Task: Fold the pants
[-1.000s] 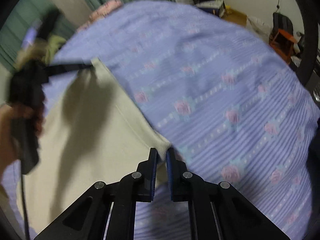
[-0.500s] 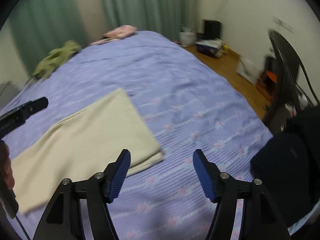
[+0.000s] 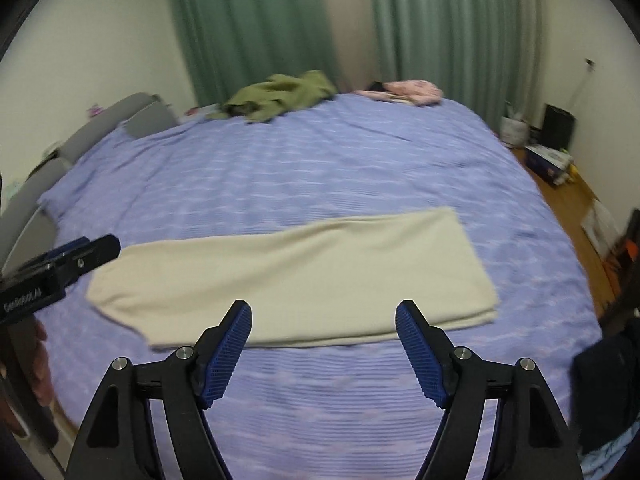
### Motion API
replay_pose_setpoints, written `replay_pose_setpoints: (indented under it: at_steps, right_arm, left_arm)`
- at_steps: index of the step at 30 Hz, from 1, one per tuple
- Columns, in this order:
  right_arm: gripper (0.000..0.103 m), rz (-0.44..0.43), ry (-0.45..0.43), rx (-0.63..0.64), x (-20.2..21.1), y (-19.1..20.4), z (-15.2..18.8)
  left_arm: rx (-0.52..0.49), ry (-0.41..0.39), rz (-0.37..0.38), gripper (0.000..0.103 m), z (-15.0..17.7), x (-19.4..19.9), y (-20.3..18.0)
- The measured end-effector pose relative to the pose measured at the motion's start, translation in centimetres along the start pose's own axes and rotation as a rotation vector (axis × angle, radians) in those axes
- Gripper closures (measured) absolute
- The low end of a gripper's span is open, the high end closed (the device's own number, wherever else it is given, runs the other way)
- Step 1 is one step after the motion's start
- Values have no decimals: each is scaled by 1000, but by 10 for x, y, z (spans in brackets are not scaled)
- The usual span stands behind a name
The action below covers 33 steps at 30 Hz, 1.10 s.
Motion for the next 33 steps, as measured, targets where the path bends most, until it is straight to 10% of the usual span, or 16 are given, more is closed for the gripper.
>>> replay_pose_setpoints:
  at_steps: [17, 33]
  right_arm:
    - [28, -10, 14, -72, -73, 286, -3]
    - [28, 24, 171, 2, -238, 412, -18]
  left_arm:
    - [-82, -7, -96, 12, -19, 11, 344]
    - [116, 289, 66, 16, -14, -197, 514]
Point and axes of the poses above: each gripper's, at about its wrist camera, not at the fingertips, and x roughly against the way its jaws point, y to its left, z to its underside, the point moved 6 cm from there along -x, roughly the way its jaws point, and after that the axes turned 7 degrees about y, right-handed, at the moved point
